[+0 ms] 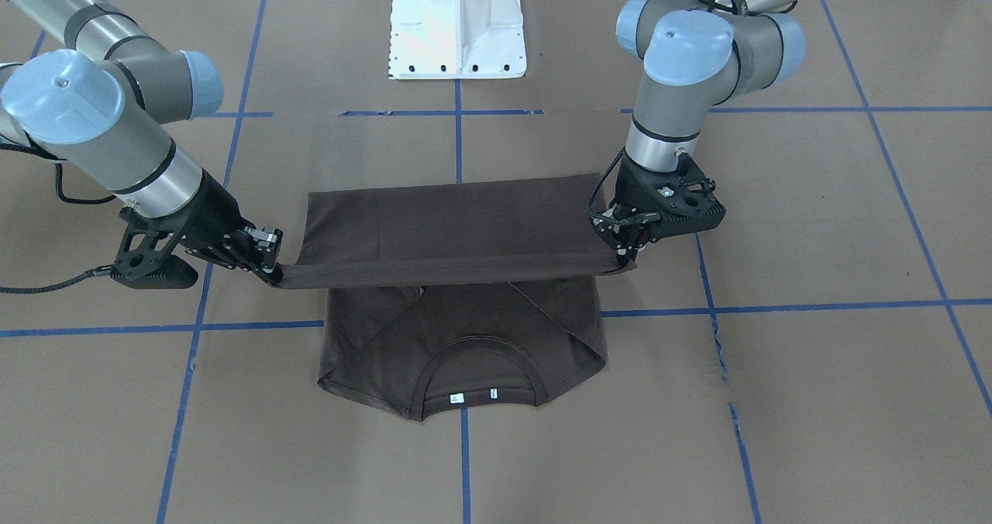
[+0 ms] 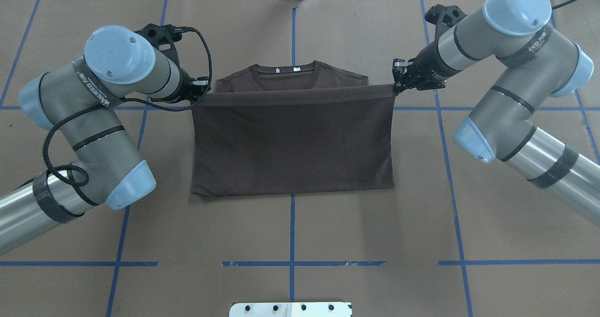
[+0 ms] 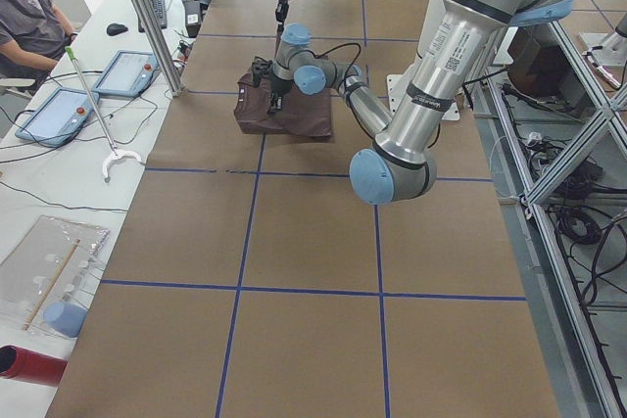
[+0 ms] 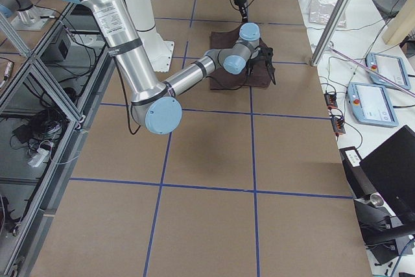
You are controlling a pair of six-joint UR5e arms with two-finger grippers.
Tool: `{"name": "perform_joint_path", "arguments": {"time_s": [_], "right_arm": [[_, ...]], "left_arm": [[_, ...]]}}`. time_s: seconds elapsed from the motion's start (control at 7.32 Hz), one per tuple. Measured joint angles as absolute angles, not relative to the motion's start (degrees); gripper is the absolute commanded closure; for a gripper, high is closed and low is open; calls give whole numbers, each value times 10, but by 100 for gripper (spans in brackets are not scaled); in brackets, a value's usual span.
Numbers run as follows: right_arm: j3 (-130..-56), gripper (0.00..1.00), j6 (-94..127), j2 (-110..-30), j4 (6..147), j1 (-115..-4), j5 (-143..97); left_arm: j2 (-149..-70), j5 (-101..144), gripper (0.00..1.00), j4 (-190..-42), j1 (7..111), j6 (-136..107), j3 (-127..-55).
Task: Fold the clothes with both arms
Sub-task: 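Lift the hem with both grippers and fold it toward the collar, then lower the hem near the collar and open both grippers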
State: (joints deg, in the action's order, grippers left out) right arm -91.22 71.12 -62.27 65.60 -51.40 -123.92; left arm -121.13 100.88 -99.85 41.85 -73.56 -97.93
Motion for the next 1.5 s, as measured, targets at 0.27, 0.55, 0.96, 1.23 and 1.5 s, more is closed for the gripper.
{"name": "perform_joint_path", "arguments": {"time_s": [0.27, 0.55, 0.96, 1.23, 1.5], "right_arm": [[-855, 100, 710, -577, 656, -522, -1239], [-813, 100, 709, -547, 655, -523, -1238], [-771, 100, 707, -520, 654, -522, -1234], [-761, 69, 707, -515, 654, -521, -1233], [-759, 0, 702, -518, 640, -520, -1235]], "left_arm": [[-1228, 1008, 100, -1012, 434, -722, -953], [-1250, 1007, 100, -1059, 439, -718, -885], [-1265, 1006, 100, -1113, 439, -718, -818], [-1273, 1005, 82, -1118, 438, -717, -807], [-1278, 1004, 0, -1119, 436, -717, -806]]}}
